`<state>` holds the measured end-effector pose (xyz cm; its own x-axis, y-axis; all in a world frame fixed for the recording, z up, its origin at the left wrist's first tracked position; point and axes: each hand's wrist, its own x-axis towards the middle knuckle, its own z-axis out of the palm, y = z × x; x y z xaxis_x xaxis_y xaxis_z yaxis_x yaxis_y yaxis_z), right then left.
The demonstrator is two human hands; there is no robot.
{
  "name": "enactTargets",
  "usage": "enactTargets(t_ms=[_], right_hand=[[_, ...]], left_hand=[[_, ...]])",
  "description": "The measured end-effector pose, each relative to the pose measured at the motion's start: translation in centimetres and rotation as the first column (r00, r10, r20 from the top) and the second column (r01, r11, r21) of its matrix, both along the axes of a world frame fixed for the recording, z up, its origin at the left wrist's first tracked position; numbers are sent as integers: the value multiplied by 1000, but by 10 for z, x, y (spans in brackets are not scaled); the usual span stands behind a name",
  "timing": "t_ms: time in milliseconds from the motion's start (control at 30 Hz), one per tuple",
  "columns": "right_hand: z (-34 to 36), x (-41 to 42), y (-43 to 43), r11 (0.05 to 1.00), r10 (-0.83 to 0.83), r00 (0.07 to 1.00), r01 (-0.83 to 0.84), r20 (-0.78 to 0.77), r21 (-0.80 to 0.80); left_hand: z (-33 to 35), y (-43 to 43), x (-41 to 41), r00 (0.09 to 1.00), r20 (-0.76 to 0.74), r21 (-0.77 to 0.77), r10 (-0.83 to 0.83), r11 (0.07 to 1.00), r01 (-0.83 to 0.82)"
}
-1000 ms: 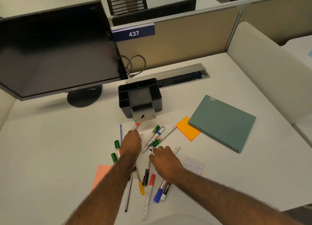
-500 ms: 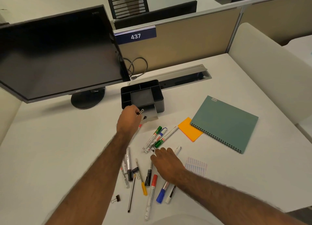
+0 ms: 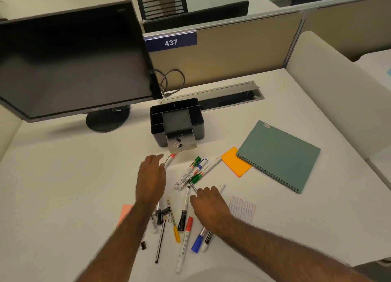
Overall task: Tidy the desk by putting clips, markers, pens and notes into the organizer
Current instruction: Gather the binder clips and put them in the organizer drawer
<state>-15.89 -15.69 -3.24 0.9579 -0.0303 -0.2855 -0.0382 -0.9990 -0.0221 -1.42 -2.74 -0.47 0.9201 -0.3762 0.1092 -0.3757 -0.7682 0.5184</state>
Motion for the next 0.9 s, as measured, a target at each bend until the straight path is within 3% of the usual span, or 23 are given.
enactTargets(t_ms=[333, 533, 733, 900], right_hand=[[0, 7, 13, 993, -114, 990, 110, -84, -52], [-3, 11, 2, 995, -67, 996, 72, -67, 75], [46, 68, -20, 987, -77, 978, 48, 194, 151], [89, 141, -45, 978, -150, 947, 100, 284, 181]], left_hand=[[-58, 30, -39, 973, -106, 349, -205, 909, 229], [-69, 33, -38, 970, -102, 412, -219, 879, 241], [-72, 35, -38, 968, -119, 414, -221, 875, 251], [-71, 36, -38, 967, -130, 411, -219, 876, 253]])
